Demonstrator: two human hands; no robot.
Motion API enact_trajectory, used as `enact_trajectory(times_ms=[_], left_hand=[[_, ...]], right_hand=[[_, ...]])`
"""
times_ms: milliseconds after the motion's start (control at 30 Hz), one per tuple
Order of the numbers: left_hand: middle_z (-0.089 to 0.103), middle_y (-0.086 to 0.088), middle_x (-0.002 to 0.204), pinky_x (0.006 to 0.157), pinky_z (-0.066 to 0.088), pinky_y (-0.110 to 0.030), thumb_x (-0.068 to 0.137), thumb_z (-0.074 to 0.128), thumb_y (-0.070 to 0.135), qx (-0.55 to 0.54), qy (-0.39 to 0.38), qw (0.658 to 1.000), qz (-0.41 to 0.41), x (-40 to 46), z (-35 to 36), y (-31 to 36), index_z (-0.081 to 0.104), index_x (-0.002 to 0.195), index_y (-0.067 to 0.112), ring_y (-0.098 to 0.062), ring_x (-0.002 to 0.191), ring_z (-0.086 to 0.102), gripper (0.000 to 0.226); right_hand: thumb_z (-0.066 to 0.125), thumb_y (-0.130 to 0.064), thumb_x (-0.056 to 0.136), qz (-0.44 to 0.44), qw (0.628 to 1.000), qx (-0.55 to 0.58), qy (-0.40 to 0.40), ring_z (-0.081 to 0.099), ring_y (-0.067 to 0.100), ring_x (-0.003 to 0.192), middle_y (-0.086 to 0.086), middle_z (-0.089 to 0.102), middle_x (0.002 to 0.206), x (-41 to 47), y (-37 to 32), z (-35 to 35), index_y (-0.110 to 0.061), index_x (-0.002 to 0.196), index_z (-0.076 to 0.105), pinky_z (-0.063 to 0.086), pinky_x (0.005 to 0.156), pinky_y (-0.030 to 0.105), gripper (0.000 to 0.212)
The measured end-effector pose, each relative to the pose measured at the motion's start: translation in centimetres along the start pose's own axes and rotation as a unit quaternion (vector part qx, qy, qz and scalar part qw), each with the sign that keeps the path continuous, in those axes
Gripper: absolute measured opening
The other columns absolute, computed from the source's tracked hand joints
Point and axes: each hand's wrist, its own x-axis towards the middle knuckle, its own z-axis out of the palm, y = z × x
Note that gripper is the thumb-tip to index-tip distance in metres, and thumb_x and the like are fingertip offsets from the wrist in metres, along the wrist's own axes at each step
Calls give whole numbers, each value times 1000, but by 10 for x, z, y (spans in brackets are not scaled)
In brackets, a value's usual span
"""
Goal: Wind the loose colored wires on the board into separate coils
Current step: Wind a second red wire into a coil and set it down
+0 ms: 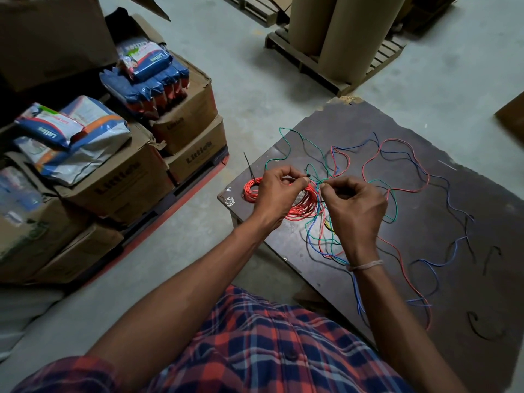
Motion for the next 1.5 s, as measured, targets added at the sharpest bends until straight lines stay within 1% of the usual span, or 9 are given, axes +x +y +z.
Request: enact_trajectory(times_ms=[200, 333, 433, 567, 767, 1033, 1267, 1400, 1500], left_hand=[[73, 0, 79, 61, 50, -13, 88, 76, 10, 30, 2, 999, 17, 1, -3, -2, 74, 89, 5, 4, 63, 64, 5], [73, 3, 78, 63, 49, -14, 86, 77, 11, 37, -1, 999, 20, 1, -1, -4, 74, 84, 14, 2, 67, 66, 4], [74, 0, 79, 68, 53, -23, 85, 77, 11, 31, -4, 999, 28, 0, 0, -6, 73, 80, 18, -6, 71, 68, 9], [74, 2, 79, 69, 55, -23, 86, 77, 12, 36, 4, 999, 32, 0, 0, -6, 70, 77, 24, -6, 72, 69, 16], [75, 1, 84, 69, 58, -24, 87, 76, 15, 48, 0, 999, 26, 0, -1, -7, 73, 85, 17, -8, 78, 71, 4], [72, 4, 81, 64, 52, -13, 88, 76, 15, 61, 5, 998, 31, -3, -1, -6, 71, 80, 21, 4, 69, 65, 11], [72, 3, 76, 67, 52, -22, 86, 77, 14, 62, 8, 998, 24, -1, 0, -8, 71, 80, 17, 0, 66, 63, 9], [70, 7, 74, 64, 51, -17, 86, 77, 14, 76, 4, 996, 37, -2, -1, -7, 73, 82, 14, 5, 64, 62, 6], [75, 2, 80, 69, 55, -27, 85, 76, 16, 98, 4, 994, 55, -3, -1, -7, 74, 83, 12, -1, 72, 68, 5]], right_hand=[[78, -17, 81, -3, 1000, -22, -12, 71, 7, 65, -6, 75, 71, 1, 2, 2, -16, 82, 81, 60, 69, 36, 3], [79, -19, 82, -3, 1000, -22, -15, 71, 7, 65, -7, 75, 71, 2, 1, 4, -16, 83, 81, 60, 68, 35, 4], [78, -20, 81, 0, 999, -33, -10, 71, 6, 64, -8, 74, 70, 3, 2, 5, -16, 81, 81, 59, 68, 33, 5], [77, -20, 80, -1, 999, -42, -7, 70, 5, 63, -8, 74, 68, 3, 2, 5, -17, 80, 81, 59, 67, 31, 5], [78, -21, 80, -3, 998, -57, -11, 69, 3, 63, -9, 74, 68, 4, 4, 4, -17, 80, 81, 58, 67, 29, 5], [77, -25, 79, 2, 998, -65, -18, 69, 5, 63, -7, 74, 68, 2, 6, 5, -18, 79, 81, 59, 67, 35, 8], [76, -25, 78, 18, 998, -65, -11, 69, 5, 62, -8, 73, 66, 4, 6, 6, -18, 78, 81, 57, 67, 30, 10], [76, -27, 78, 21, 998, -61, -19, 69, 6, 62, -6, 74, 66, 4, 9, 8, -17, 78, 81, 57, 66, 31, 11], [76, -29, 77, 22, 998, -57, -27, 69, 8, 62, -5, 74, 66, 4, 10, 9, -18, 78, 81, 57, 66, 31, 12]])
